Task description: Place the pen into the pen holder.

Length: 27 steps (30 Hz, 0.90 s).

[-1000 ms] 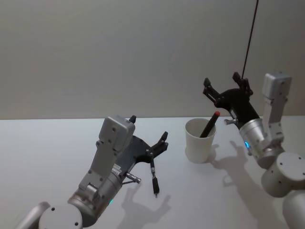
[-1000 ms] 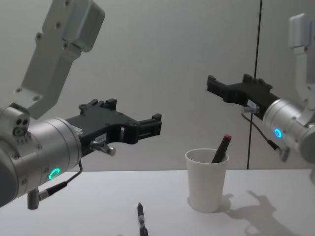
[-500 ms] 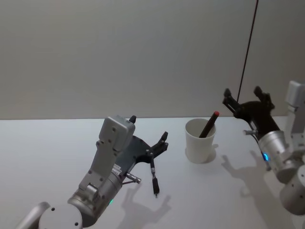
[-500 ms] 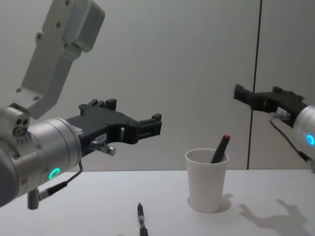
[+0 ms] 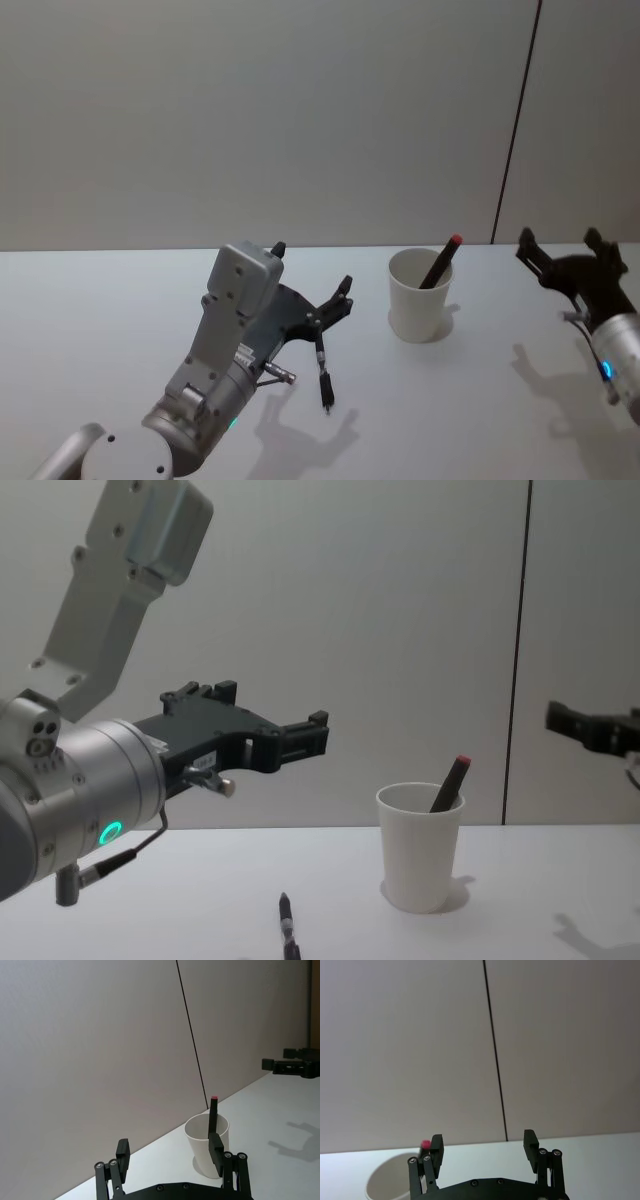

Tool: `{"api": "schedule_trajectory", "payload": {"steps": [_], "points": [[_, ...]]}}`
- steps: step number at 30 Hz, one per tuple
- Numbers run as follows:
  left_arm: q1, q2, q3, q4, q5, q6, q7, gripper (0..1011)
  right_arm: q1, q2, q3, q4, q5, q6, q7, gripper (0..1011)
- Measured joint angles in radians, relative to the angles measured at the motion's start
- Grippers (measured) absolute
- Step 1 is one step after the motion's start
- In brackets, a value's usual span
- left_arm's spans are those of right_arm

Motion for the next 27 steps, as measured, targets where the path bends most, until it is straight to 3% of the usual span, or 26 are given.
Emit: {"api": "schedule_trajectory", "payload": {"steps": [10,27], "points": [[0.0,0.0,0.0,0.0,0.0,0.0,0.0,1004,-0.056,0.022,0.022,-0.046,-0.009,0.057,-0.029,1001],[-0.005,-0.005,-0.003,0.005,-0.012,0.018,-0.004,1004,-0.092,0.037,0.037,-0.076,-0.018,0.091,-0.049,1002]]}}
